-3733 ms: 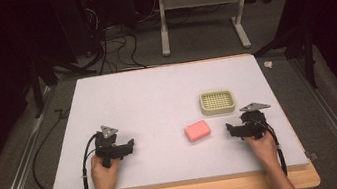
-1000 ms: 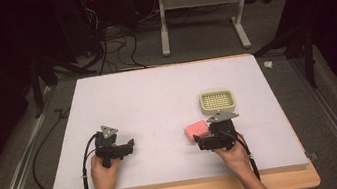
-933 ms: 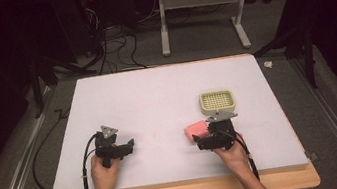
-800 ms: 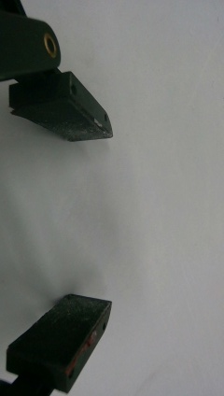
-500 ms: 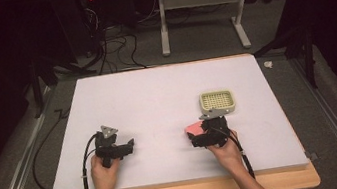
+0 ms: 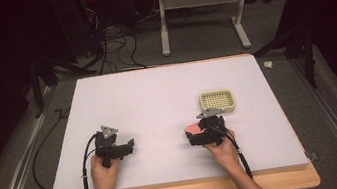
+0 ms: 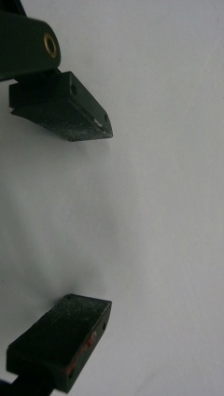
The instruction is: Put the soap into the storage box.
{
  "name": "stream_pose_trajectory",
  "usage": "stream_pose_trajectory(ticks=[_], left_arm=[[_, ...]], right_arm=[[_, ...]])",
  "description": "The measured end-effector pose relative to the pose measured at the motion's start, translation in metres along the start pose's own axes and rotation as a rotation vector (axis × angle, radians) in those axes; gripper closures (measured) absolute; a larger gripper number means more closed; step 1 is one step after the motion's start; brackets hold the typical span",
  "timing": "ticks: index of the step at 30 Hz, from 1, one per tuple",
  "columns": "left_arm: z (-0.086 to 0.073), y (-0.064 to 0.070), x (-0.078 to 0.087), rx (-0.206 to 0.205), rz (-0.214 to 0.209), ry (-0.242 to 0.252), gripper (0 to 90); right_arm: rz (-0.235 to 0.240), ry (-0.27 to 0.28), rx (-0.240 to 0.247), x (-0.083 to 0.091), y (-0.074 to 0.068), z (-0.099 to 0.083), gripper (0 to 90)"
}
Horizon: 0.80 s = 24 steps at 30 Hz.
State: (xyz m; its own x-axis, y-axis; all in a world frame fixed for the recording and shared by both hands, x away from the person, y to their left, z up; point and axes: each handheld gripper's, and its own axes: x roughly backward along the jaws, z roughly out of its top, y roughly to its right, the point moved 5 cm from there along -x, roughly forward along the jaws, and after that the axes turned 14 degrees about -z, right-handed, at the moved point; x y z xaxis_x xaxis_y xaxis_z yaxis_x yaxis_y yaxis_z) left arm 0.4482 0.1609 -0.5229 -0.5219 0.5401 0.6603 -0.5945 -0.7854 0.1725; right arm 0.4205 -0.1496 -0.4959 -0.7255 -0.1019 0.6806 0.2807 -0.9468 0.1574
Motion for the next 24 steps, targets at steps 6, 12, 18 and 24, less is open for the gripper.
stream_pose_trajectory(ticks=[6,12,18,24], left_arm=[[0.0,0.0,0.0,0.0,0.0,0.0,15.4],[0.0,0.0,0.0,0.0,0.0,0.0,15.4],[0.0,0.0,0.0,0.0,0.0,0.001,15.4],[0.0,0.0,0.0,0.0,0.0,0.0,15.4]], right_arm=[[-0.005,-0.015,-0.003,-0.004,-0.001,-0.001,11.9],[-0.01,-0.038,0.0,-0.008,-0.002,-0.004,11.7],[-0.009,-0.056,0.0,-0.012,-0.004,-0.007,11.8],[-0.013,-0.065,0.004,-0.015,-0.005,-0.011,11.9]])
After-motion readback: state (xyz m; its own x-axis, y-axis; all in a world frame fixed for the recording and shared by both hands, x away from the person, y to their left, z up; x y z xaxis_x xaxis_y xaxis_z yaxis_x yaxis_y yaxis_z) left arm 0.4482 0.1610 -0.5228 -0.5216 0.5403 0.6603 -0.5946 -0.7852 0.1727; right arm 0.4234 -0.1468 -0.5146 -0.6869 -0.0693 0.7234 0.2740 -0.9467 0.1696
